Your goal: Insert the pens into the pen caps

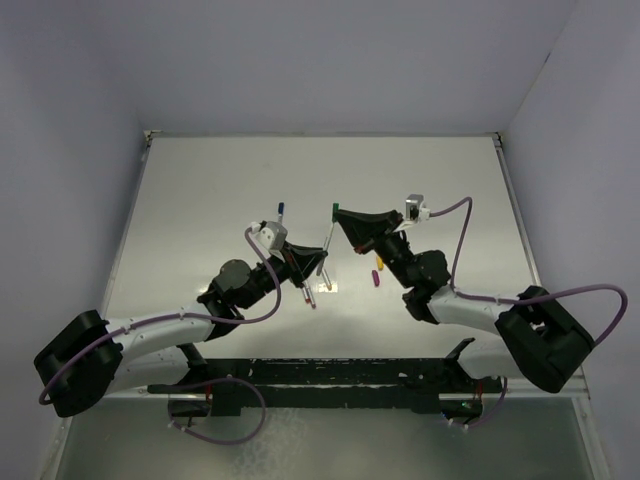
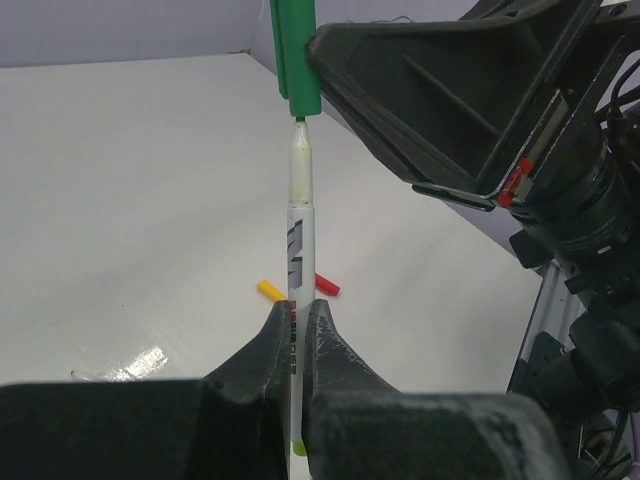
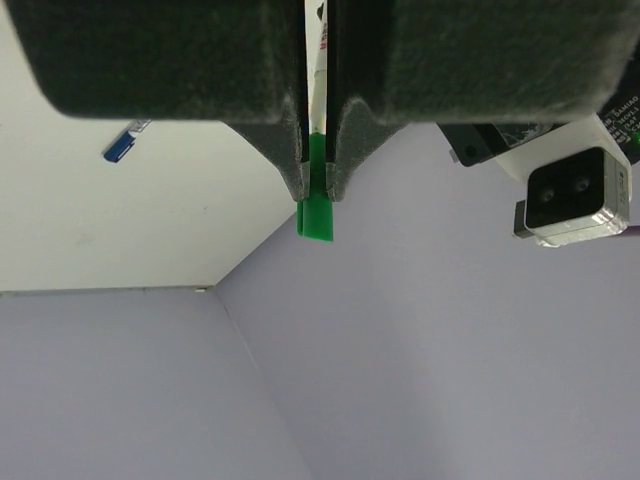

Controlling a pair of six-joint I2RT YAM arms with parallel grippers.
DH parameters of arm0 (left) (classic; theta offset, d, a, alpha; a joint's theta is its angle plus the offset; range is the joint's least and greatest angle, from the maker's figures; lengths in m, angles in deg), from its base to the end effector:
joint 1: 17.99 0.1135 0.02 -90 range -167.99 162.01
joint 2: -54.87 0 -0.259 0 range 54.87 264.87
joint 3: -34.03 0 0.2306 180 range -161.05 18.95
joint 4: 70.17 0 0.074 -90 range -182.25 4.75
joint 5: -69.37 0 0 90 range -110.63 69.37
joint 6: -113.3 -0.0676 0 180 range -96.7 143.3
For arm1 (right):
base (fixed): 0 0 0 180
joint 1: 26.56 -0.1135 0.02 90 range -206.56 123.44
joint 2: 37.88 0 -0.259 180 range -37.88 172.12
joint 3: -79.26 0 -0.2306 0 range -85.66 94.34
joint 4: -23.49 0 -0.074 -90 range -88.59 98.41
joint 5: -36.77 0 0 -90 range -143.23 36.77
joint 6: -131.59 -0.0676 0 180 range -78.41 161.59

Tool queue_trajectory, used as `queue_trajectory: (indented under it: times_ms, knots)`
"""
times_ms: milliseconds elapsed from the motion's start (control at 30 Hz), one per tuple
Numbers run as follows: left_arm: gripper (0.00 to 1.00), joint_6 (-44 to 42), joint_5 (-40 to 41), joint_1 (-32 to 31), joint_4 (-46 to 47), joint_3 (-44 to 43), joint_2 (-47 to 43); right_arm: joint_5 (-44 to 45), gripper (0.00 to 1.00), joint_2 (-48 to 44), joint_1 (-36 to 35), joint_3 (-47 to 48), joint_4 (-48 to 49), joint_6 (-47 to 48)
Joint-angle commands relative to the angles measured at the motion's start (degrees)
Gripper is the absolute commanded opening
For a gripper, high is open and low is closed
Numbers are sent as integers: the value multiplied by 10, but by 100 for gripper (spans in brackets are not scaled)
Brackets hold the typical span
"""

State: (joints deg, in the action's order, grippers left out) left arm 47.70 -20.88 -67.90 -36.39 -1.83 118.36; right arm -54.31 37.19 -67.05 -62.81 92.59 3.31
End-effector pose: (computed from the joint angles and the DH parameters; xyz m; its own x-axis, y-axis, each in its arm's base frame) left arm 0.1604 -0.1911 0.2535 -0.2544 -0.3393 -0.9056 0.7277 0.5496 -0.4103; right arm 0.1948 0.1680 0.2995 -0.0937 0.7344 -0.6722 -0.7686 0.3758 0.5178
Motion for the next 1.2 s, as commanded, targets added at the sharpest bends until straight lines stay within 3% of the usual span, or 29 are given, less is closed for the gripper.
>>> queue_trajectory:
  times_ms: [0, 600, 1000, 1167]
  knots:
    - [0, -5, 7, 0, 46, -20, -15, -10, 0, 10, -3, -7, 48, -9]
    - [0, -16, 41, 1, 89, -27, -10, -84, 0, 76, -3, 2, 100, -67]
    - [0, -69, 73, 1, 87, -69, -13, -132, 0, 101, -2, 14, 63, -83]
    - [0, -93, 85, 9, 43, -102, -12, -141, 0, 102, -3, 18, 20, -85]
